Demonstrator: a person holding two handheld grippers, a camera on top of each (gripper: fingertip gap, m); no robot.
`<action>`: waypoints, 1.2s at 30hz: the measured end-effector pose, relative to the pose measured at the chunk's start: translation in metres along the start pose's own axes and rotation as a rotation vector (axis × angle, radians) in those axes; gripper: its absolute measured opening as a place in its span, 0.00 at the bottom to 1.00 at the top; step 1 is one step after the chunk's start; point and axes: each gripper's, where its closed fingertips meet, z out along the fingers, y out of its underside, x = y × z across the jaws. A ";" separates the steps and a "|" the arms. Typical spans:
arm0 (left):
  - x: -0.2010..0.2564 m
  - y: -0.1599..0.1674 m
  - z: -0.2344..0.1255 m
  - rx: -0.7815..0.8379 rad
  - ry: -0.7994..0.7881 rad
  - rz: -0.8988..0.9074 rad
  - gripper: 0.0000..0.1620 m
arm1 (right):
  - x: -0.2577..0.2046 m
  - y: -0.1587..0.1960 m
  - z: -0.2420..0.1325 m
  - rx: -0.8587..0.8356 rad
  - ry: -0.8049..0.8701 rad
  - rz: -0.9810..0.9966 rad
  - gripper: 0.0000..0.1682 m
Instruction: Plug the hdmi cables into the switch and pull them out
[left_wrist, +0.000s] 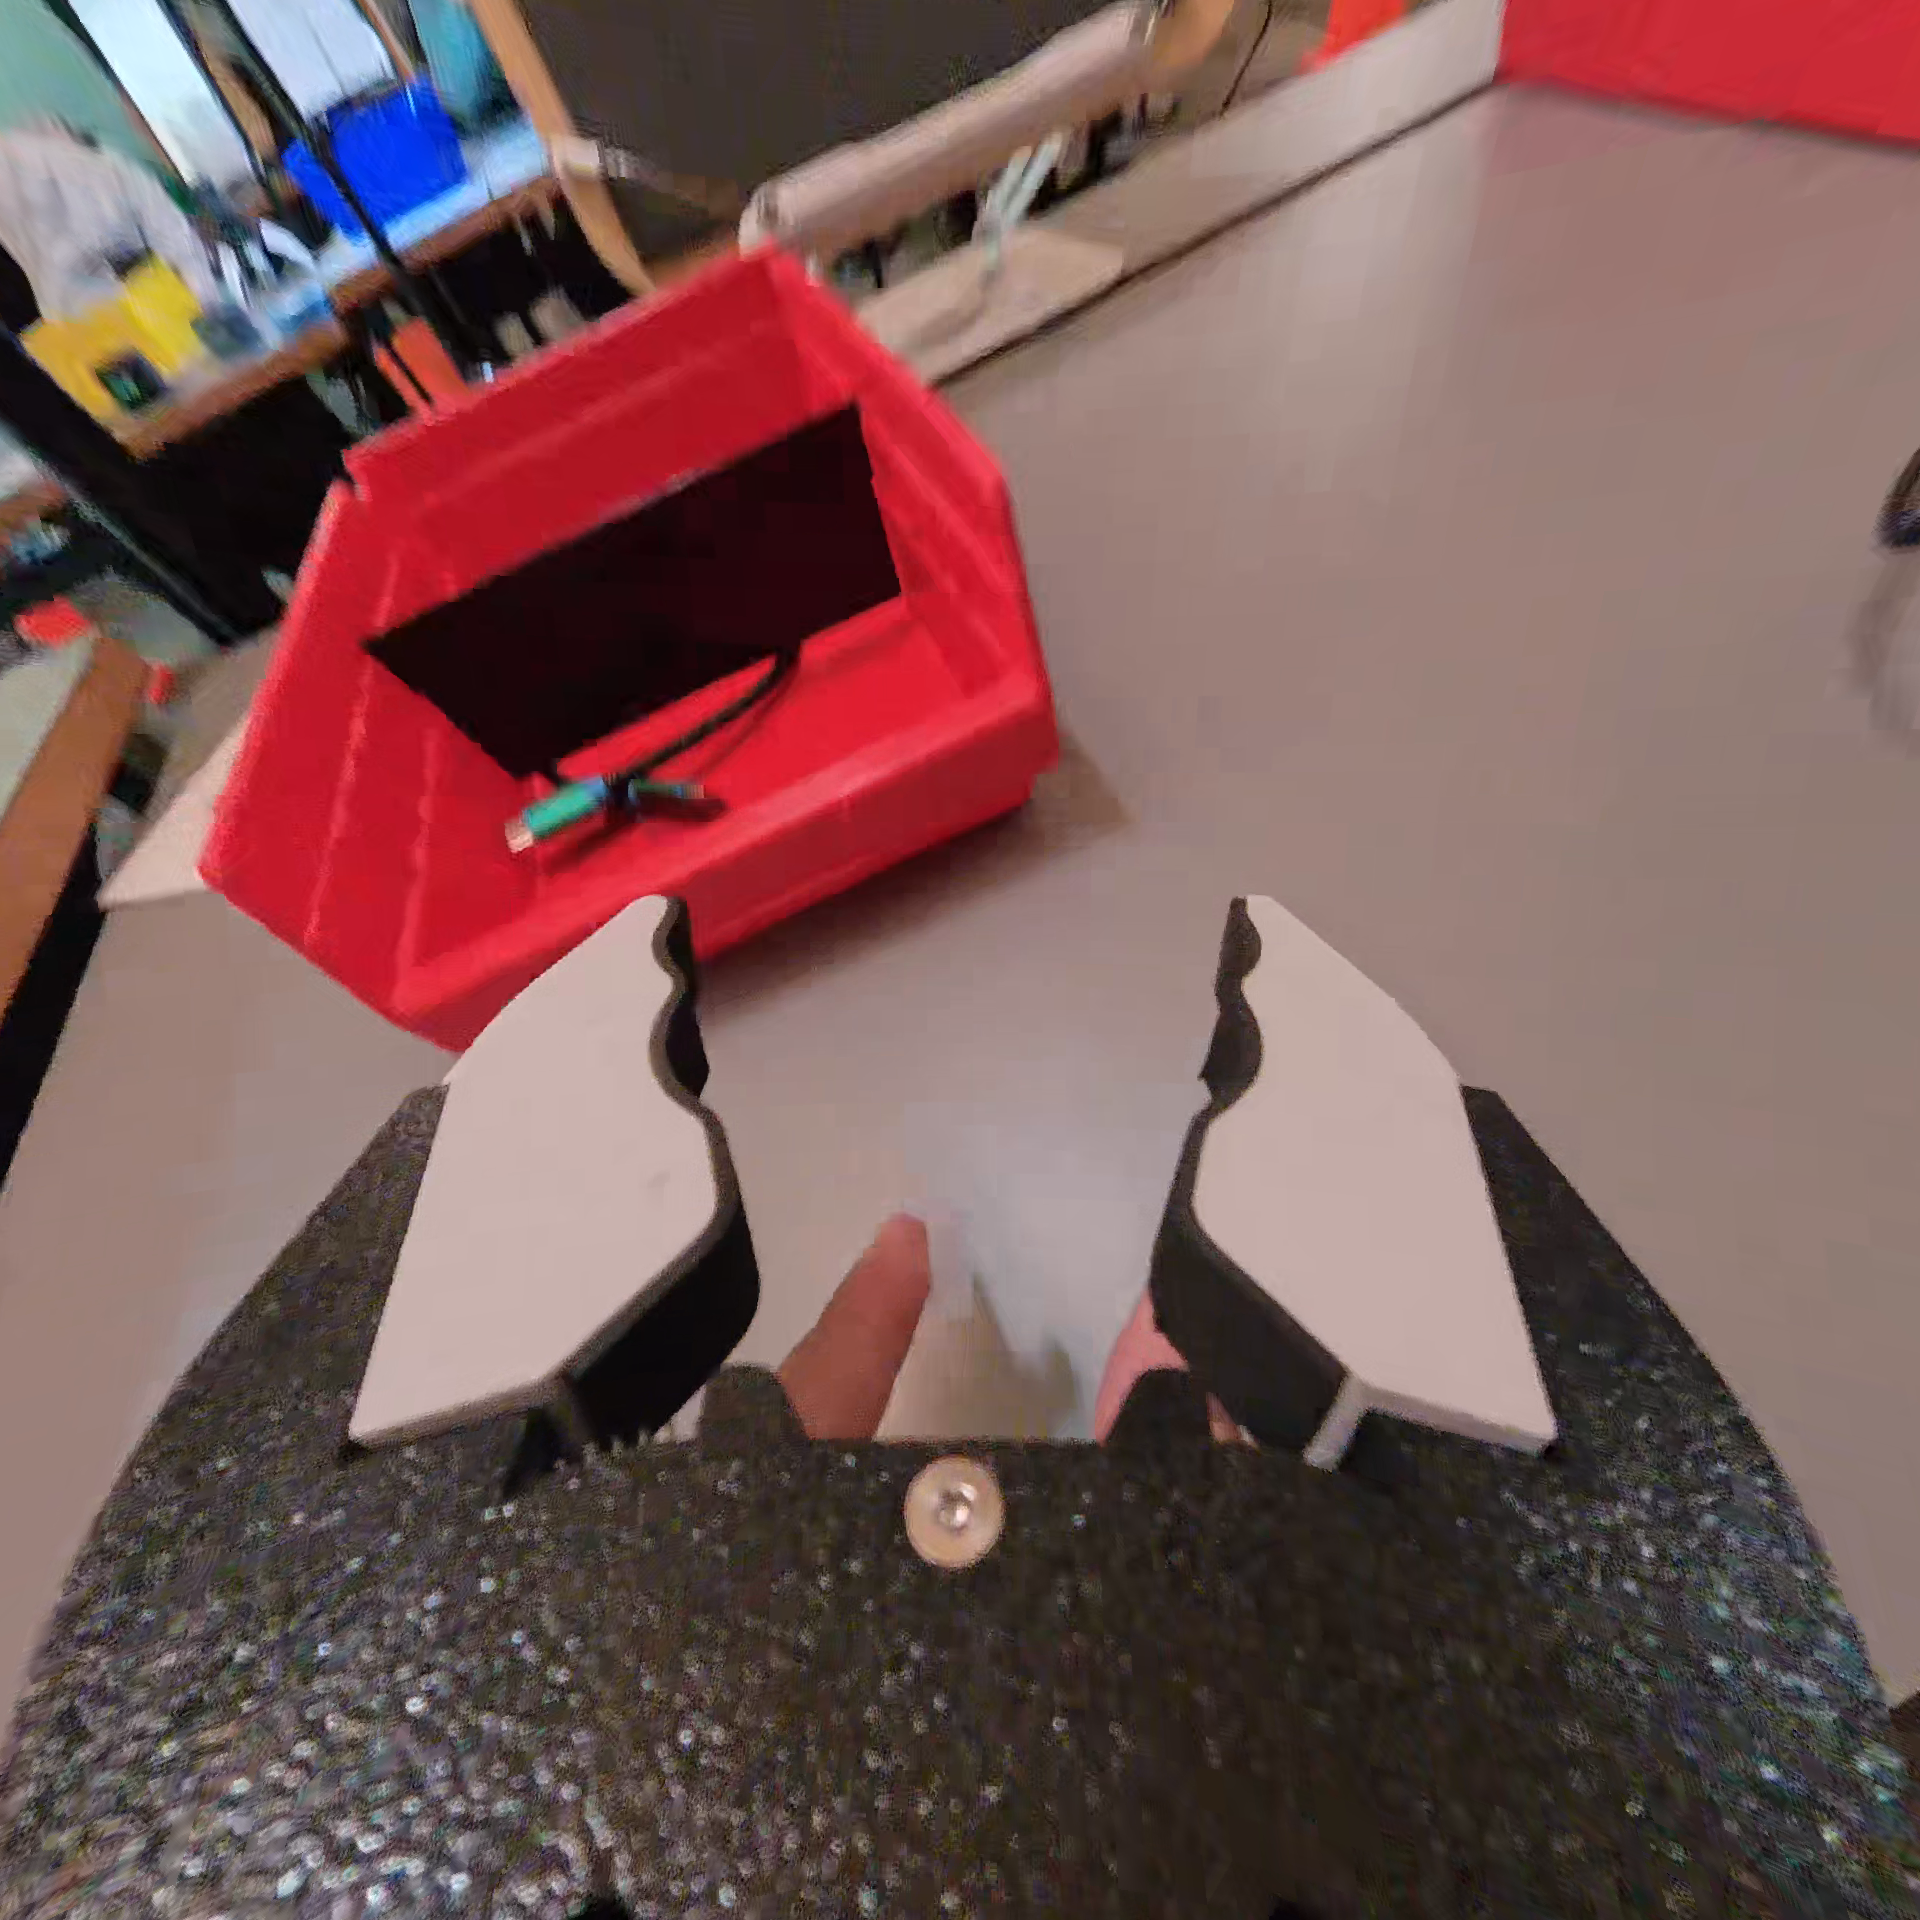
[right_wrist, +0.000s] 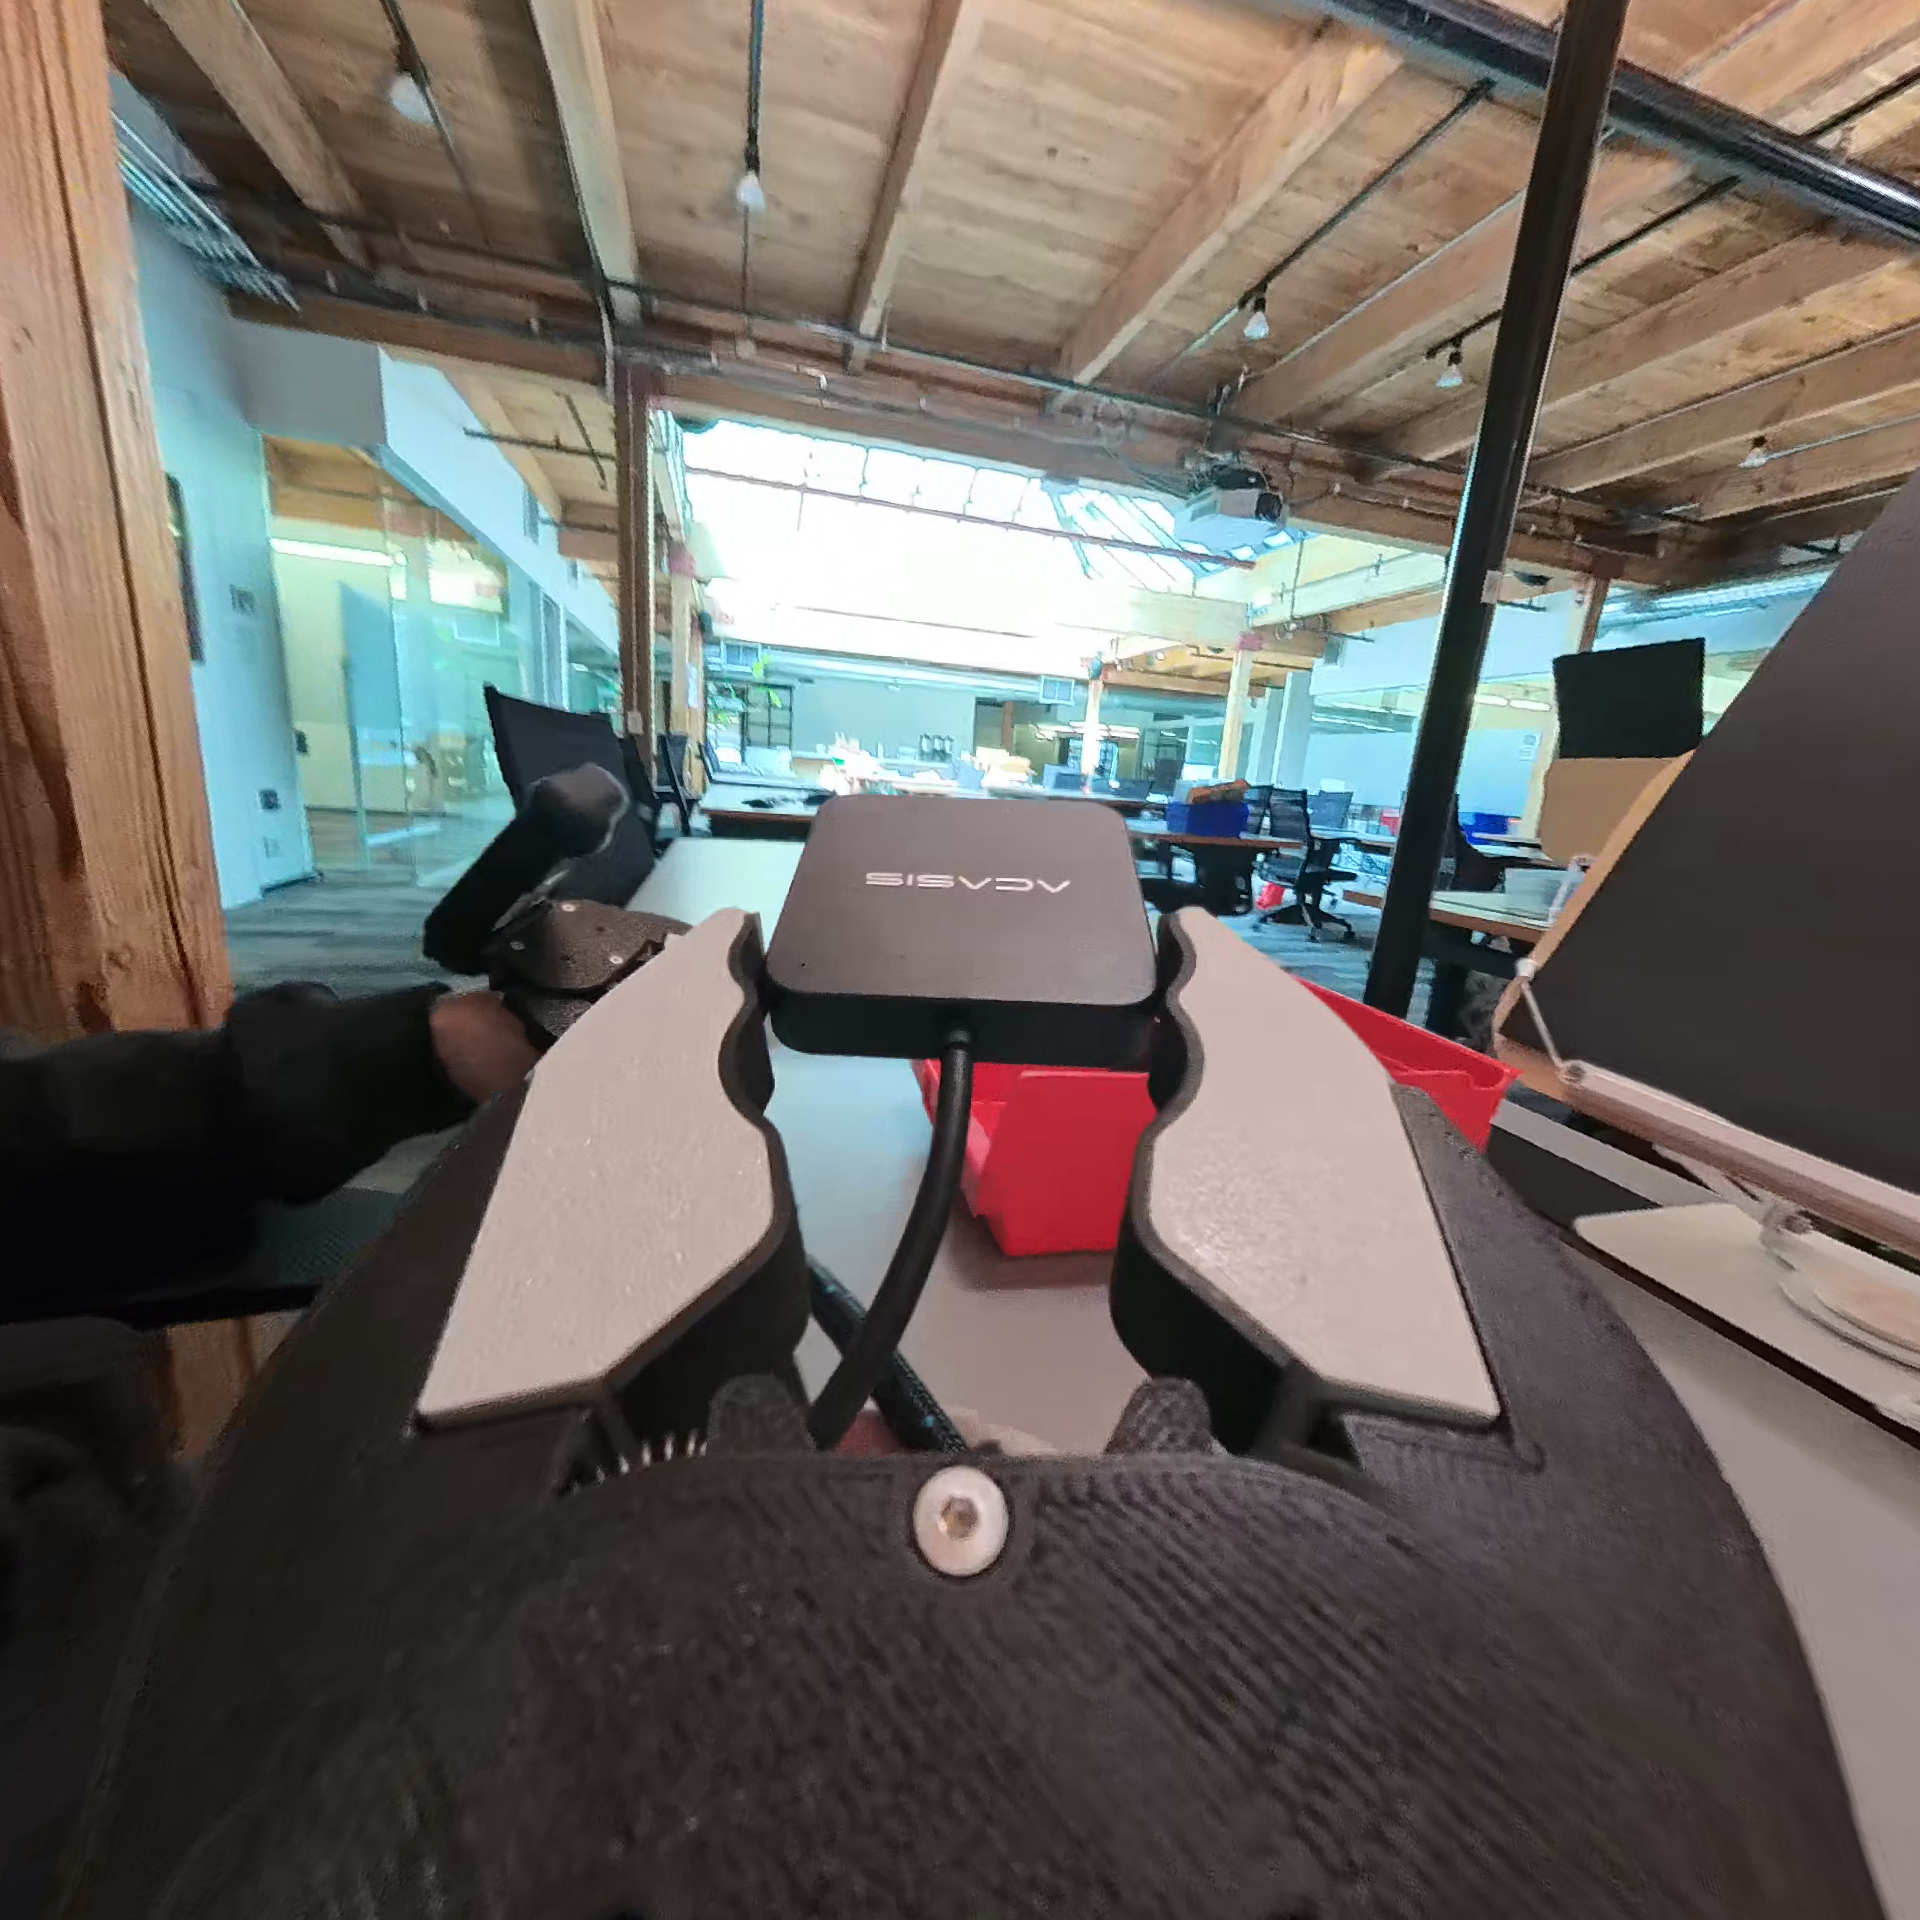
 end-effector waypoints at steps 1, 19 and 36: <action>0.007 -0.019 -0.006 0.079 -0.002 0.024 0.58 | 0.000 -0.002 0.003 0.013 -0.004 0.022 0.43; 0.032 -0.043 0.001 0.207 0.145 -0.063 0.65 | 0.019 -0.006 0.014 0.026 0.102 0.009 0.43; 0.178 -0.215 -0.032 0.914 0.082 0.319 0.85 | -0.020 0.004 0.033 -0.008 0.104 0.179 0.43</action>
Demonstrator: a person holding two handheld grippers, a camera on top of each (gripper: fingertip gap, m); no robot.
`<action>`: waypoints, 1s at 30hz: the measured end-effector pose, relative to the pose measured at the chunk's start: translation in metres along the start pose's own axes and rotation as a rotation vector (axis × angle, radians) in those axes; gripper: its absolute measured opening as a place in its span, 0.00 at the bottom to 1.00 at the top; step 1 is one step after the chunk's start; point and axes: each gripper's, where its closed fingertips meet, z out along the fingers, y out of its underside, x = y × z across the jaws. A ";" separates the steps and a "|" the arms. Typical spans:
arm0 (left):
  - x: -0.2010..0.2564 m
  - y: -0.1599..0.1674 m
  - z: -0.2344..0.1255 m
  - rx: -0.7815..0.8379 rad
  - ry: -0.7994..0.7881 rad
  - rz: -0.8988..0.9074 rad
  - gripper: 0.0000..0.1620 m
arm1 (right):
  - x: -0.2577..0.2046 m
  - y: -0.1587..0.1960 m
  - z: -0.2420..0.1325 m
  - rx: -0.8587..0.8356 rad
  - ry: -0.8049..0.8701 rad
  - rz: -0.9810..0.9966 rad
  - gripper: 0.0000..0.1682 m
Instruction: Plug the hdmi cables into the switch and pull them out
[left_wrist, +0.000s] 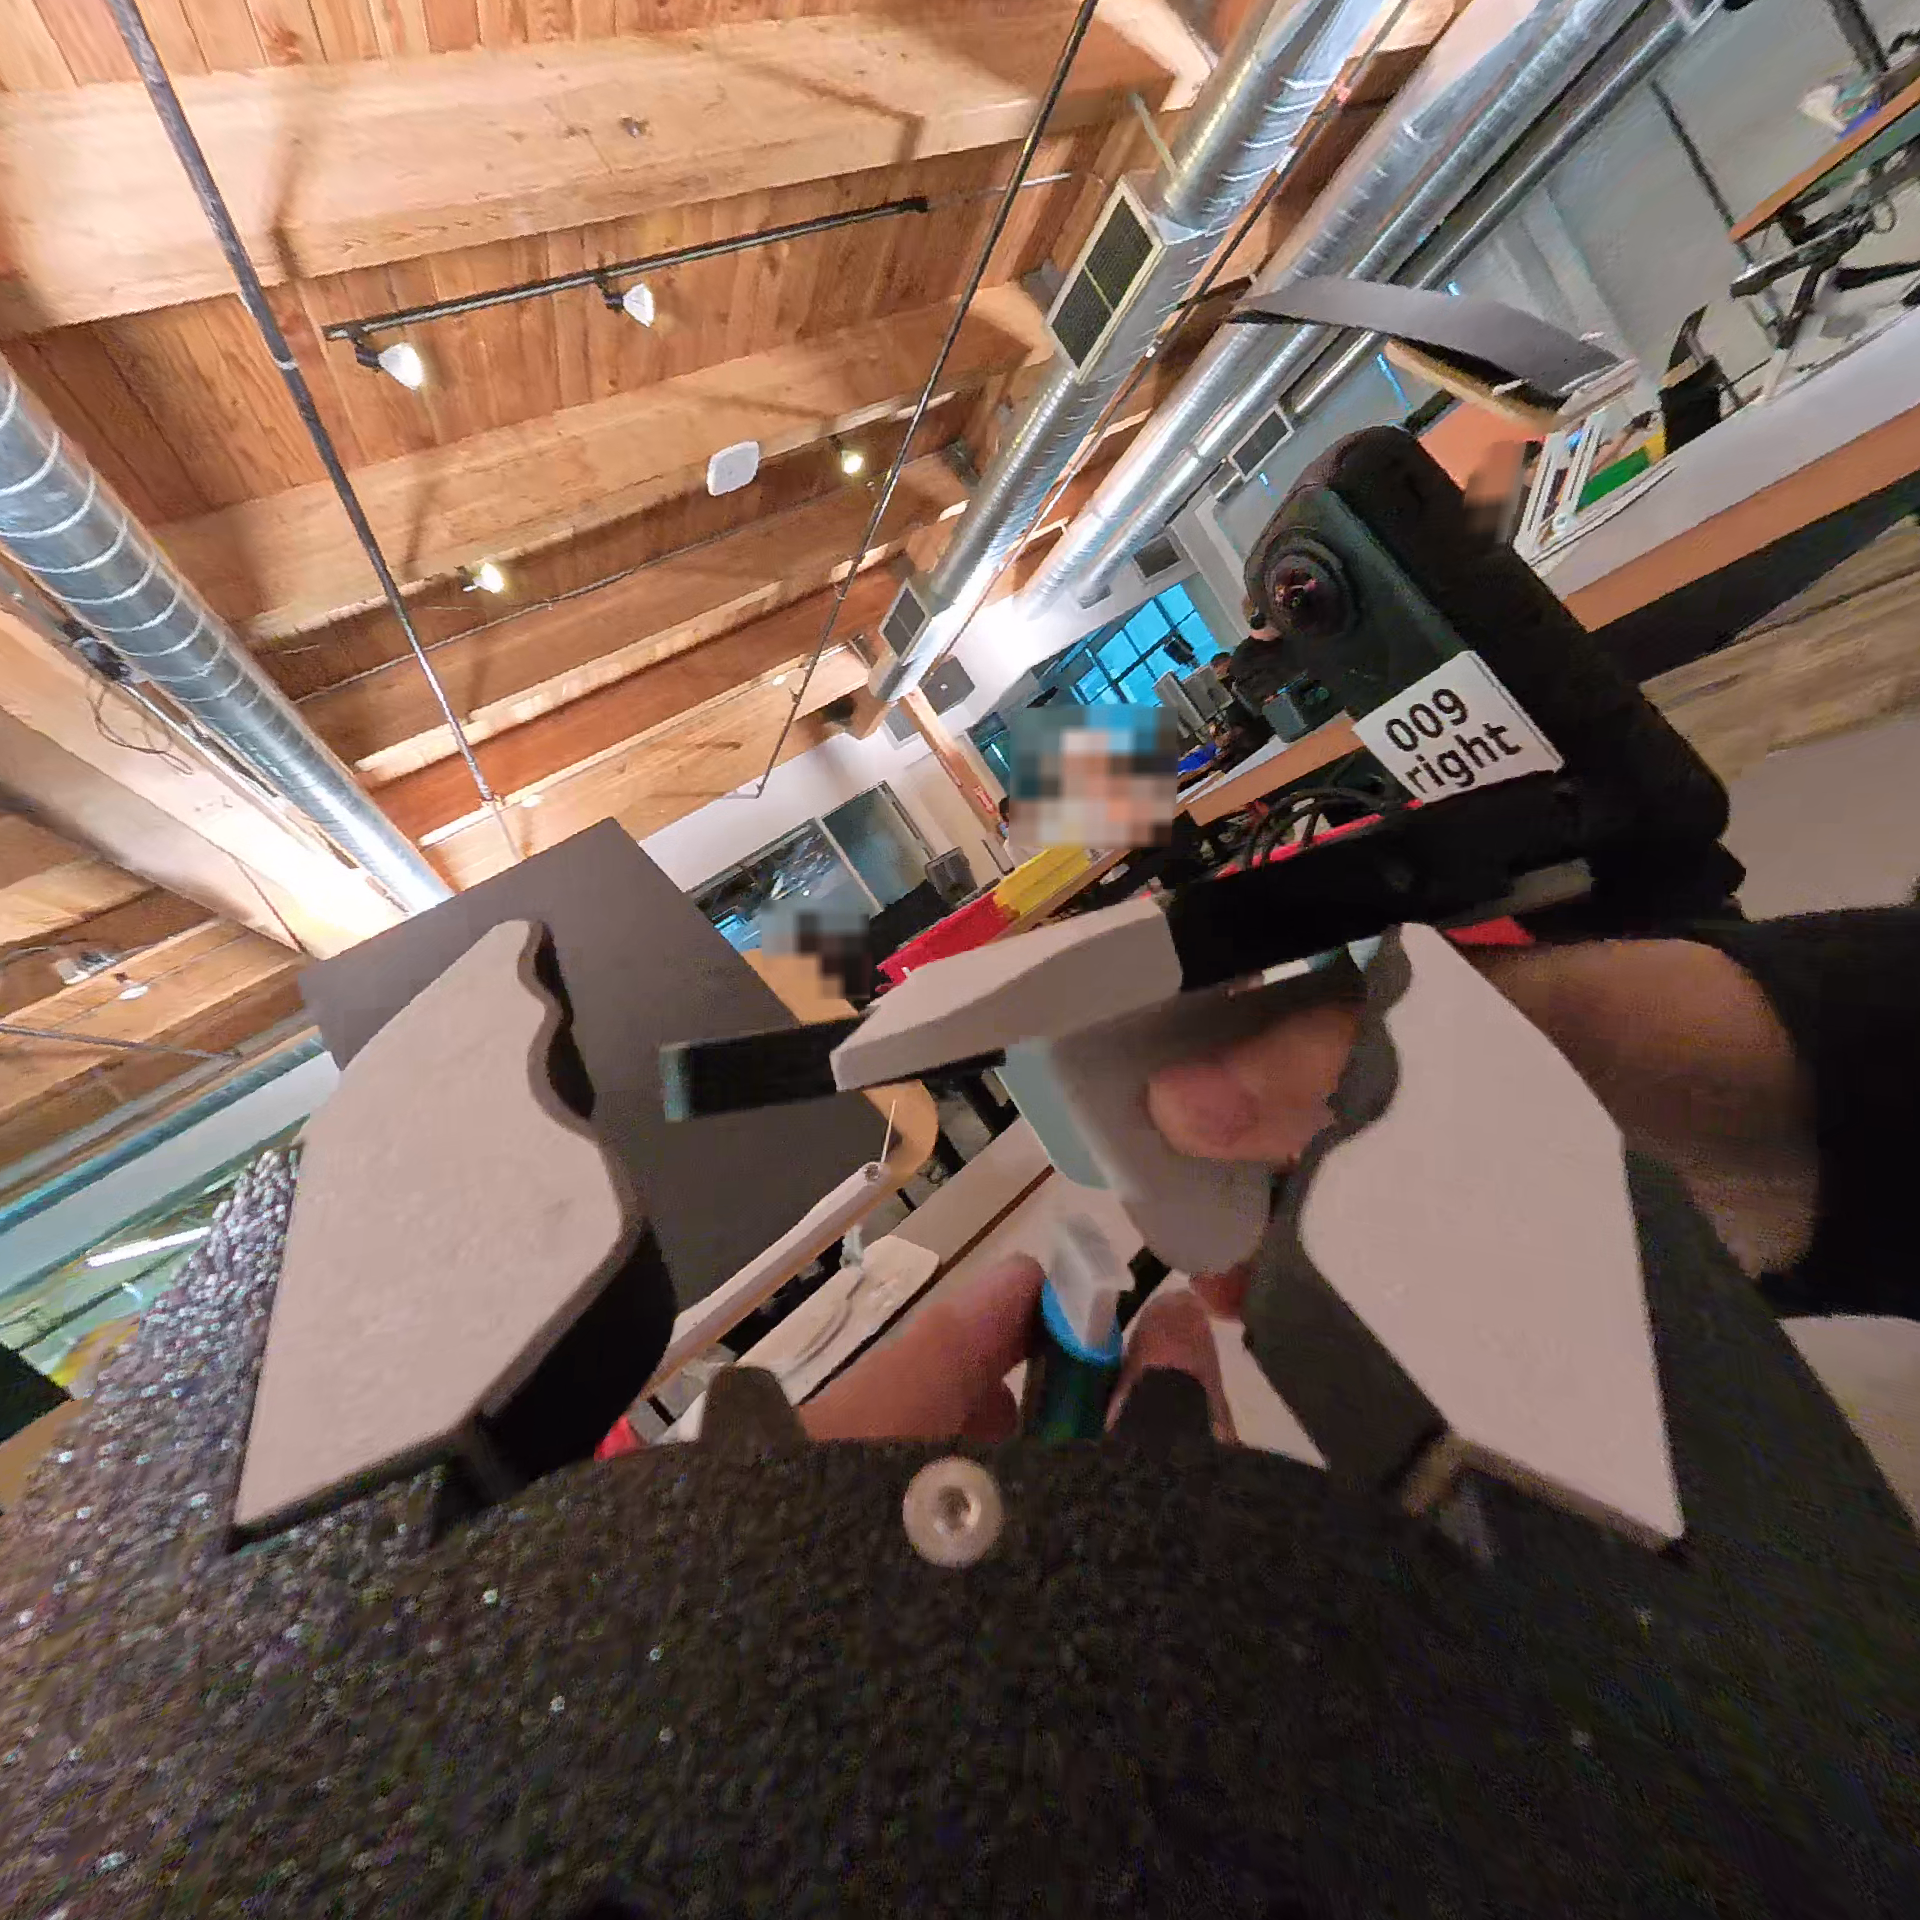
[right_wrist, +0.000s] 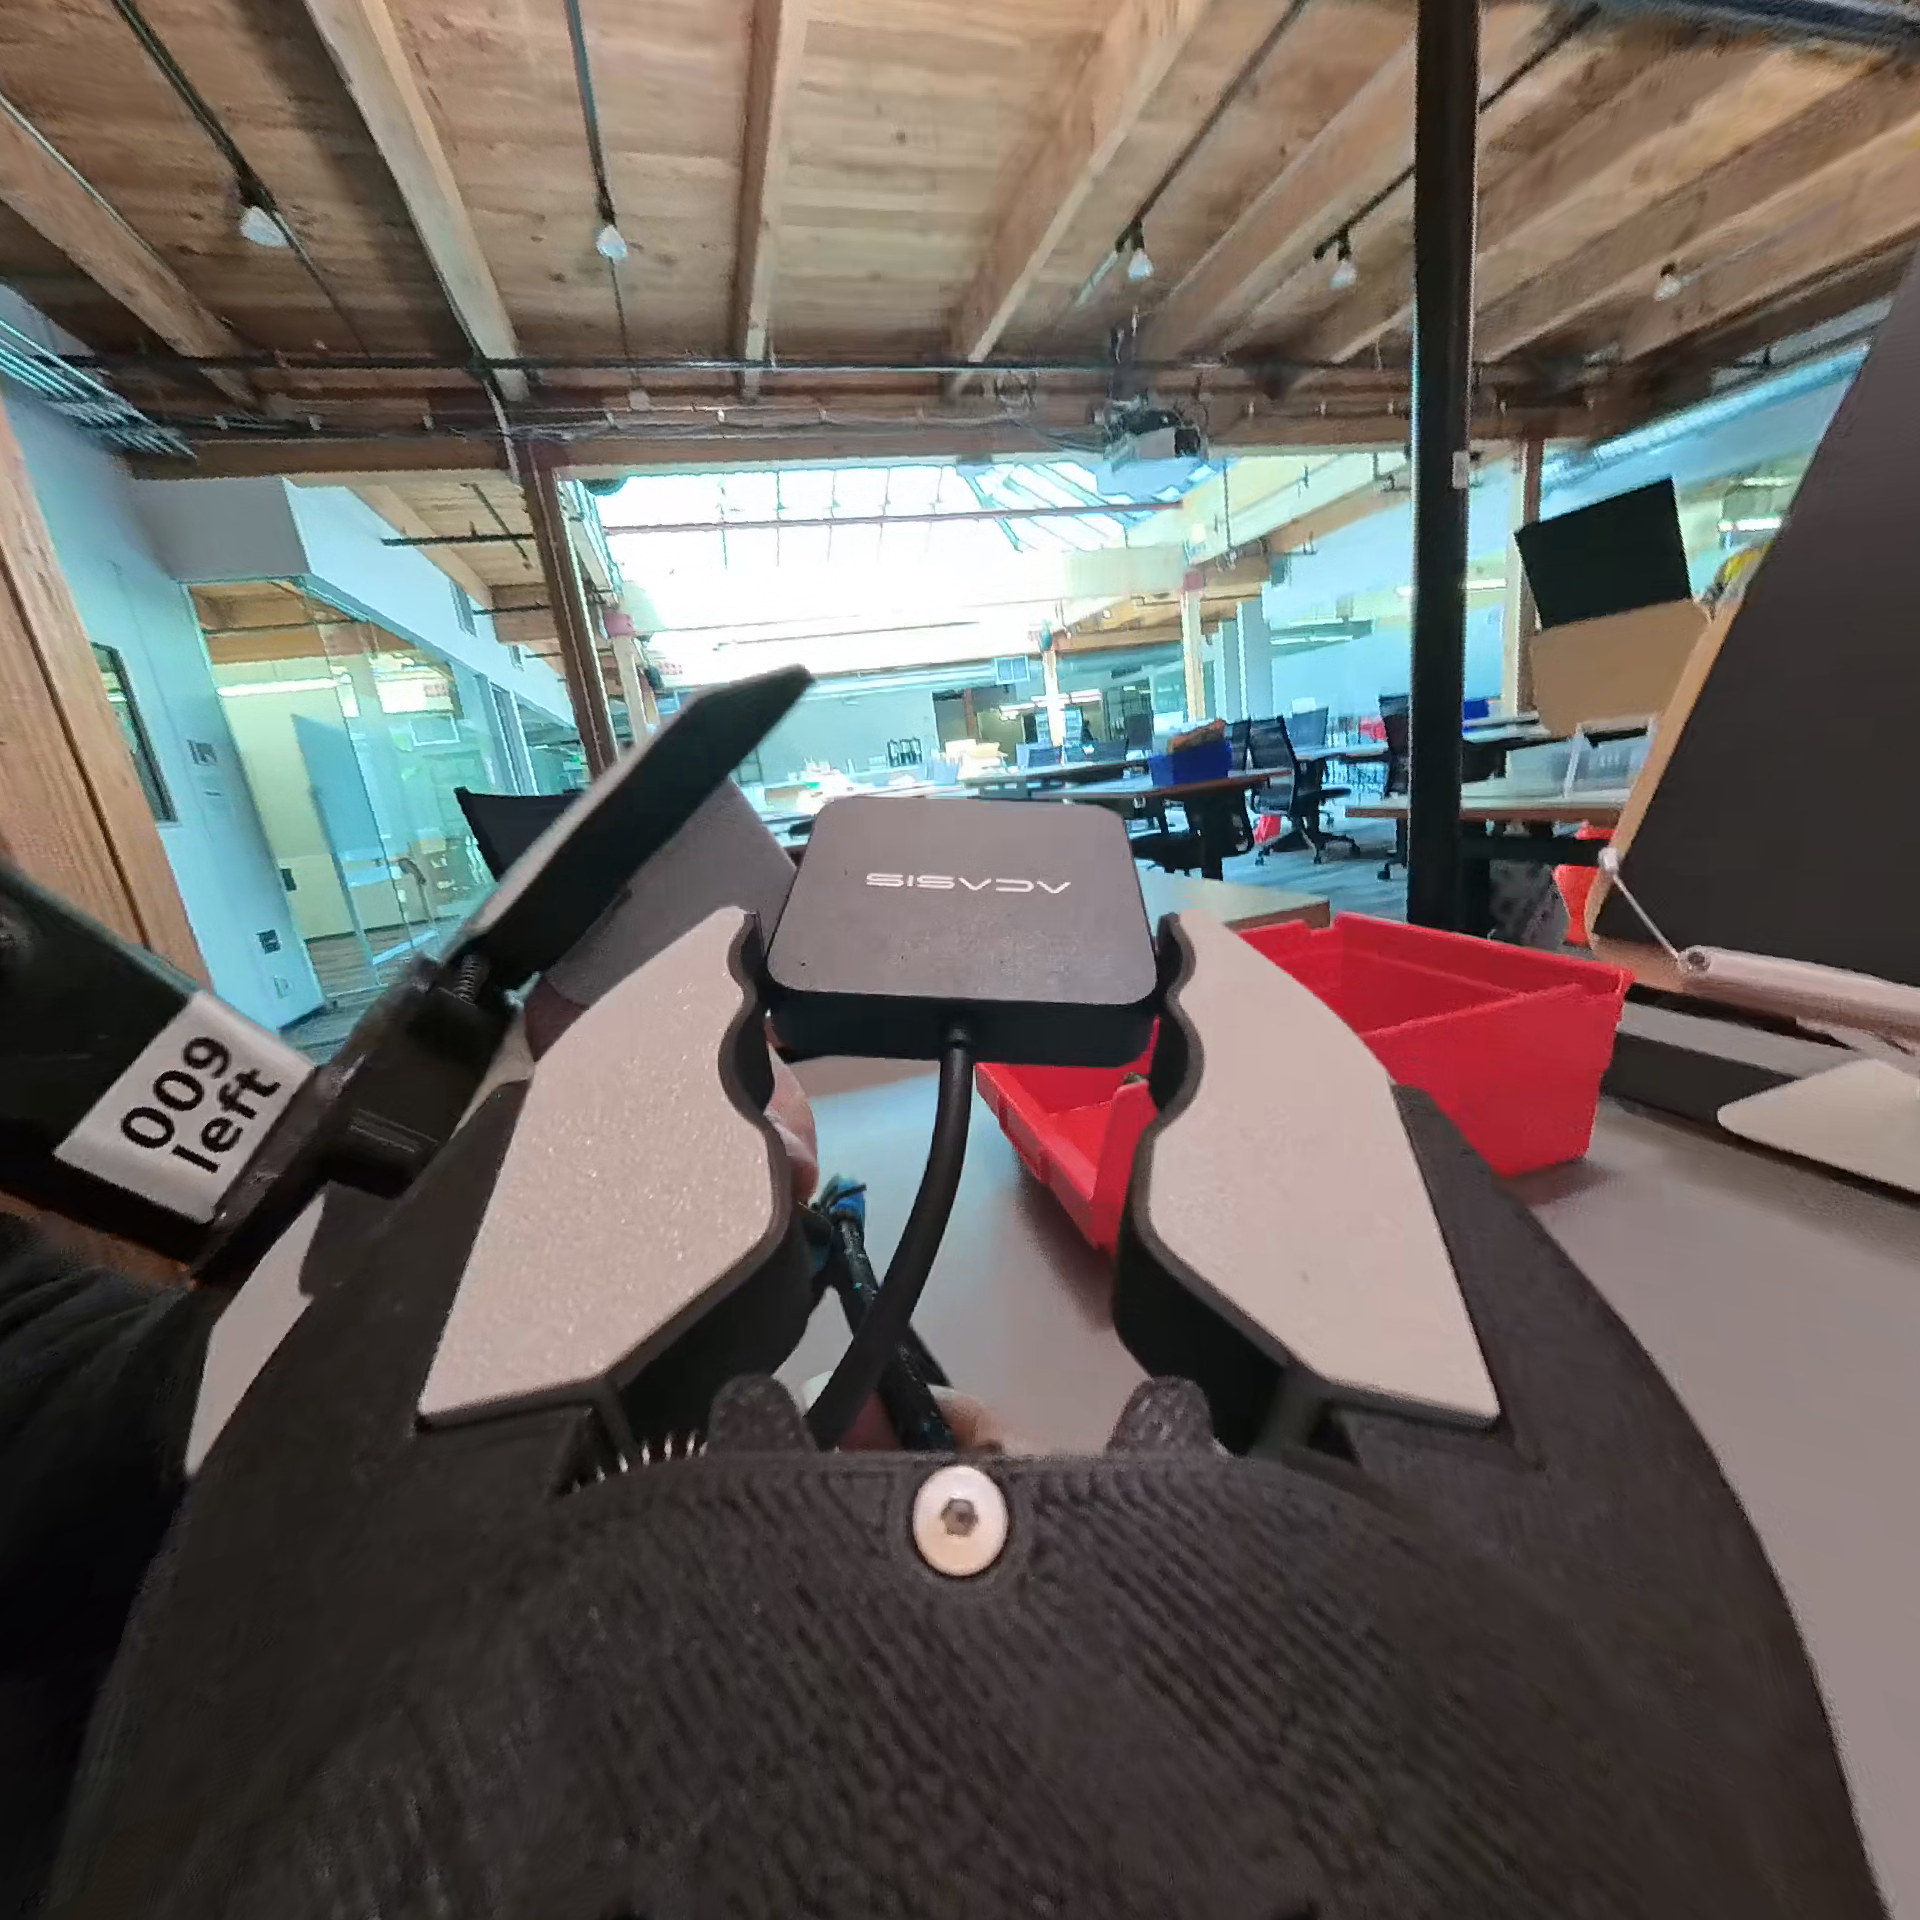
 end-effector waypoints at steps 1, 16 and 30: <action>0.000 -0.002 0.000 0.008 -0.009 0.030 0.87 | 0.001 0.001 -0.001 0.002 0.008 0.020 0.43; 0.000 -0.021 -0.002 -0.011 -0.043 0.154 0.88 | 0.043 0.003 -0.023 -0.240 0.530 -0.202 0.43; 0.002 -0.026 -0.005 -0.045 -0.108 0.137 0.85 | 0.079 -0.012 -0.048 -0.333 0.751 -0.588 0.43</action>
